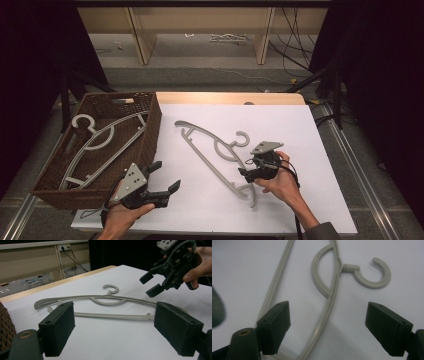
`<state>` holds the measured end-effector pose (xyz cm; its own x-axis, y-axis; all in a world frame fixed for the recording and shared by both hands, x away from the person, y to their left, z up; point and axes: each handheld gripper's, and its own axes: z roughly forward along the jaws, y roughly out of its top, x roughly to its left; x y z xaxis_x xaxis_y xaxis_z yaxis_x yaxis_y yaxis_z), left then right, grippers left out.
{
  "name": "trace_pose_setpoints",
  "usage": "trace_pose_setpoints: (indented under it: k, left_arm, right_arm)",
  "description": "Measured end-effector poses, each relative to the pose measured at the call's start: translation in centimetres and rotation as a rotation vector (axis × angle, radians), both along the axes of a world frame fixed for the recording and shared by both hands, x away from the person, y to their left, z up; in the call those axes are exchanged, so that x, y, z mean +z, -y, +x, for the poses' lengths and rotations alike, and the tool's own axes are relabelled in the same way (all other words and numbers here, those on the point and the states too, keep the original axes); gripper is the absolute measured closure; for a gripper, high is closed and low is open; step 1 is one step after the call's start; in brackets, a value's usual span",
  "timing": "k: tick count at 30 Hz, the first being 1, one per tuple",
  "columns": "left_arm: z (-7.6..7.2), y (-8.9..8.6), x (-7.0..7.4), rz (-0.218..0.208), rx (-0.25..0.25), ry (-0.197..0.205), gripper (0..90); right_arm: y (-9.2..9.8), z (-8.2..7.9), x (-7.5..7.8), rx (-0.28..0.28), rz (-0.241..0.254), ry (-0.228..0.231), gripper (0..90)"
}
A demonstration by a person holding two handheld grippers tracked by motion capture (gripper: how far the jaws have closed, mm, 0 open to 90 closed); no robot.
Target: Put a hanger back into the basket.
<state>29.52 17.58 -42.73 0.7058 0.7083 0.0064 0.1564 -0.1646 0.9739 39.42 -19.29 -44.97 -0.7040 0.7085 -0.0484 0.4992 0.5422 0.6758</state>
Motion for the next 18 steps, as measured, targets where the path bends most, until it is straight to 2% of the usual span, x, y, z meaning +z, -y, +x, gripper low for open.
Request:
trace_pose_setpoints:
  k: [1, 2, 4, 6, 7, 8, 9, 10, 13, 15, 18]
  left_arm:
    - [-0.1, 0.0, 0.1, -0.005, 0.015, -0.013, 16.8]
    - [0.0, -0.1, 0.1, -0.004, 0.014, -0.010, 16.8]
    - [0.0, -0.2, 0.1, 0.007, 0.011, -0.003, 16.8]
    - [-0.1, -0.1, 0.0, -0.002, 0.012, -0.014, 16.8]
    - [0.0, 0.0, -0.1, -0.005, 0.002, -0.007, 16.8]
    - [-0.1, 0.0, 0.0, 0.006, 0.008, -0.012, 16.8]
    - [0.0, 0.0, 0.0, 0.016, 0.002, -0.001, 16.7]
    - [0.0, 0.0, 0.0, 0.023, -0.002, 0.002, 16.8]
    - [-0.1, 0.0, 0.0, 0.021, 0.002, -0.001, 16.9]
    - [-0.1, 0.0, 0.0, 0.020, 0.000, -0.002, 16.9]
    - [-0.1, 0.1, -0.1, 0.006, 0.005, -0.017, 16.9]
  right_arm:
    - [-0.2, 0.2, -0.1, 0.004, -0.009, -0.011, 23.3]
    - [-0.4, 0.6, -0.3, 0.020, -0.033, -0.008, 23.5]
    - [-0.9, 1.1, -0.7, 0.014, -0.054, -0.020, 25.3]
    - [-1.2, 1.6, -0.8, 0.018, -0.082, -0.047, 27.4]
    - [-1.2, 1.9, -0.7, 0.020, -0.090, -0.058, 27.6]
    - [-1.2, 2.2, -0.8, 0.030, -0.093, -0.070, 29.4]
    - [-1.3, 2.5, -0.9, 0.041, -0.099, -0.071, 31.2]
    - [-1.4, 2.8, -0.9, 0.040, -0.109, -0.095, 32.1]
    - [-1.7, 3.6, -1.2, 0.056, -0.120, -0.140, 36.4]
    - [-1.9, 4.0, -1.4, 0.046, -0.123, -0.164, 39.4]
    - [-2.1, 4.6, -1.6, 0.060, -0.135, -0.186, 43.3]
